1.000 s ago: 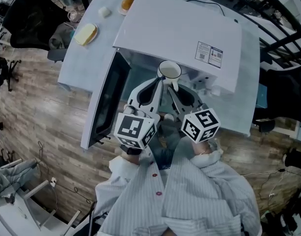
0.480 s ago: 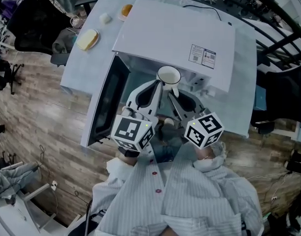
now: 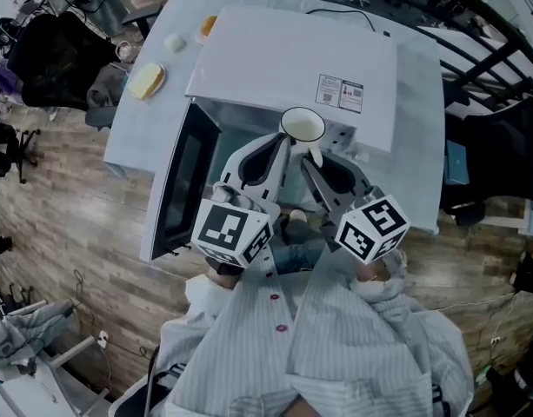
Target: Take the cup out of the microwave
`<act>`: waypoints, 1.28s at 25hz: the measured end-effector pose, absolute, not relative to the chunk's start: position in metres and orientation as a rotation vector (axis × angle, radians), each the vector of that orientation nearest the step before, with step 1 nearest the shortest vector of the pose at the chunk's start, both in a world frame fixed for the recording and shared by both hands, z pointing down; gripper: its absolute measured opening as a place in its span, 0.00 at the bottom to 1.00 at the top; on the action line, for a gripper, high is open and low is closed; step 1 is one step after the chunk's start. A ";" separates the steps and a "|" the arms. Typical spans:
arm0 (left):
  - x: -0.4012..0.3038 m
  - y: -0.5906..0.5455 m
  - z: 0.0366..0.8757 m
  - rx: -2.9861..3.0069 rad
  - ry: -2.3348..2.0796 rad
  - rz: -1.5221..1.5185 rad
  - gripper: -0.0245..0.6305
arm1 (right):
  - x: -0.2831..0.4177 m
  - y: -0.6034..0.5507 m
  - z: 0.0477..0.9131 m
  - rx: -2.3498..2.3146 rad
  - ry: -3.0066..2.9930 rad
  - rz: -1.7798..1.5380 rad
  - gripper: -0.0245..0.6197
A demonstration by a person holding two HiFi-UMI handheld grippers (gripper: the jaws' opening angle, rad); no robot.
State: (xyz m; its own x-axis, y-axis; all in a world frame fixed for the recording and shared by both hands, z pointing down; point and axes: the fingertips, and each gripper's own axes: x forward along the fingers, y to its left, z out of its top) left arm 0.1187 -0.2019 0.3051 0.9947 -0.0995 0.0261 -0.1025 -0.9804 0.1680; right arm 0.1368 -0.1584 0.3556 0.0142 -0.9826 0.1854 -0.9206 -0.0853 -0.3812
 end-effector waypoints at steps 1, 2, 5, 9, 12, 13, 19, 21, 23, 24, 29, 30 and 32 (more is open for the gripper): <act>0.119 -0.201 0.303 2.971 -0.148 0.019 0.05 | 0.139 -0.157 0.353 -2.131 2.012 -0.598 0.17; 0.119 -0.200 0.301 2.974 -0.145 0.011 0.05 | 0.141 -0.156 0.350 -2.139 2.010 -0.587 0.17; 0.120 -0.196 0.300 2.979 -0.136 0.000 0.05 | 0.146 -0.153 0.345 -2.150 2.003 -0.560 0.17; 0.124 -0.195 0.300 2.978 -0.125 0.004 0.05 | 0.151 -0.152 0.340 -2.151 1.990 -0.548 0.17; 0.126 -0.194 0.299 2.976 -0.112 0.011 0.05 | 0.154 -0.151 0.339 -2.151 1.978 -0.552 0.17; 0.127 -0.194 0.300 2.975 -0.111 0.012 0.05 | 0.155 -0.151 0.339 -2.150 1.977 -0.551 0.17; 0.126 -0.197 0.300 2.973 -0.118 0.010 0.05 | 0.152 -0.155 0.335 -2.143 2.000 -0.538 0.17; 0.124 -0.198 0.300 2.976 -0.116 0.007 0.05 | 0.150 -0.154 0.335 -2.139 1.997 -0.537 0.17; 0.124 -0.197 0.300 2.978 -0.113 0.006 0.05 | 0.151 -0.153 0.335 -2.136 1.991 -0.538 0.17; 0.126 -0.196 0.301 2.979 -0.111 0.007 0.05 | 0.152 -0.153 0.335 -2.134 1.995 -0.536 0.17; 0.132 -0.196 0.305 2.985 -0.100 0.025 0.05 | 0.157 -0.153 0.334 -2.126 2.006 -0.534 0.17; 0.132 -0.197 0.306 2.985 -0.100 0.029 0.05 | 0.157 -0.154 0.334 -2.125 2.007 -0.533 0.17; 0.132 -0.198 0.306 2.986 -0.100 0.031 0.05 | 0.157 -0.155 0.334 -2.128 2.011 -0.533 0.17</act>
State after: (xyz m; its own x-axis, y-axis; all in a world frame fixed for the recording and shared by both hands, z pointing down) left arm 0.1316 -0.1979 0.3057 0.9976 -0.0647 0.0256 -0.0679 -0.9860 0.1525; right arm 0.1575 -0.1550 0.3343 0.0294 -0.9893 0.1430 -0.9301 -0.0795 -0.3587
